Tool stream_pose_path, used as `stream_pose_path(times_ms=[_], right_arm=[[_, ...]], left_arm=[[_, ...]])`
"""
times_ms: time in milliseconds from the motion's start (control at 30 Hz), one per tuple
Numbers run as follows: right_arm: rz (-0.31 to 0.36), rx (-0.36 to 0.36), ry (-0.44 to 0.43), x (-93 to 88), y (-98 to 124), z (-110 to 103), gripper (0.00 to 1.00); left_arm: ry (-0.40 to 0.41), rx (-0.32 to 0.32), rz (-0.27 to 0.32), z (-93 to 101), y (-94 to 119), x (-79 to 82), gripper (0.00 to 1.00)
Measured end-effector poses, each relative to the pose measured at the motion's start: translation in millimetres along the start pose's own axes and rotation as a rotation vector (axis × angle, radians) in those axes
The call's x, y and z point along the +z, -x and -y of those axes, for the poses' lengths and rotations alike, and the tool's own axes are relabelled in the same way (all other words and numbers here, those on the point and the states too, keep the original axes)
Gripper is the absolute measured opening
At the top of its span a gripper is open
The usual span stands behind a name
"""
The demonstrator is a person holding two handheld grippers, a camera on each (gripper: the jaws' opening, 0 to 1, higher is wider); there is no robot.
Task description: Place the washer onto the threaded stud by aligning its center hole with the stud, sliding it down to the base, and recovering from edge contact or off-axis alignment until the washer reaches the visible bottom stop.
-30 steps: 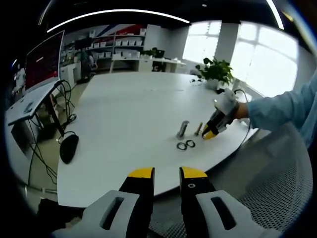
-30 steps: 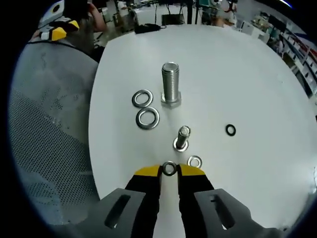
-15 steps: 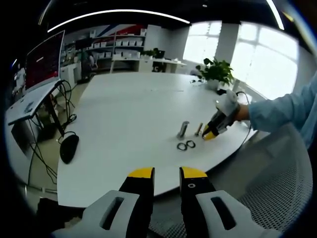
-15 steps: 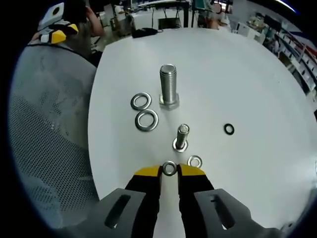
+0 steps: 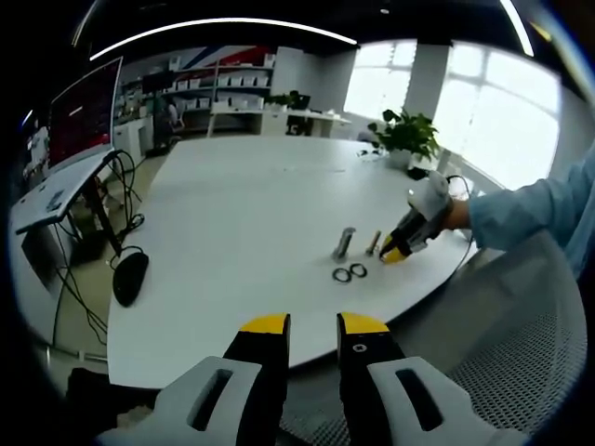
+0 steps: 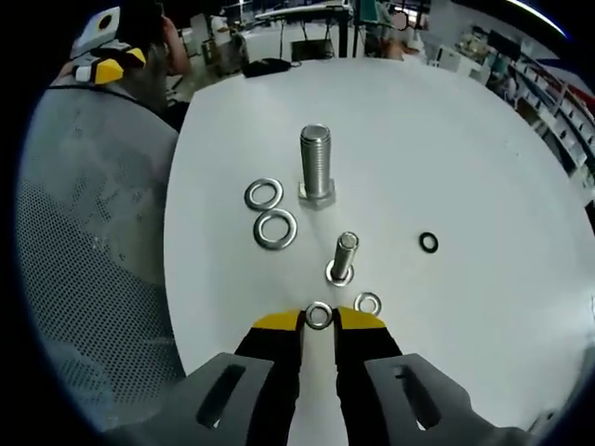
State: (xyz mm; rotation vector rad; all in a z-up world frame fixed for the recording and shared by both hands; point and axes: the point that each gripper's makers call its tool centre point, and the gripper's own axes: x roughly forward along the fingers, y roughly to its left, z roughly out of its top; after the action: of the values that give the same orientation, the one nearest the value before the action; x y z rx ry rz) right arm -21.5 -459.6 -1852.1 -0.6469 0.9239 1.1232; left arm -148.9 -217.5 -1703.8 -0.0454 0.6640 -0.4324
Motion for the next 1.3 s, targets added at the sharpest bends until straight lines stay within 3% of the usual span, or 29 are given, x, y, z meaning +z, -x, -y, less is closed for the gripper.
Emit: stream_pose_path(times_ms=[400,767,1067,1200,1300], right_arm=[[0.002,0.001,0.017,0.0,0.3,-0.5,0.14],[-0.05,0.032,0.071,-0.2,-0.3,-0.3,0.14],[0.027,0.071,0.079,-1.7,2.4,-3.8,0.17],[0.006,0.069,0.138,-6.6,4.2,-6.0,0.21],[0.02,0.063,0.114,-6.0,4.1,-5.8,0.22]], left_arm=[[0.007,0.003,0.008,-0.8,0.4,1.2,0.18],[0.019,0.008,0.021,-1.6,0.7,3.2,0.17],[0.011,-0.006,0.021,0.1,0.3,3.3,0.17],[0.036,-0.008,0.055,-0.7,0.8,9.0,0.17],[0.02,-0.012,0.035,0.3,0.2,6.0,0.17]])
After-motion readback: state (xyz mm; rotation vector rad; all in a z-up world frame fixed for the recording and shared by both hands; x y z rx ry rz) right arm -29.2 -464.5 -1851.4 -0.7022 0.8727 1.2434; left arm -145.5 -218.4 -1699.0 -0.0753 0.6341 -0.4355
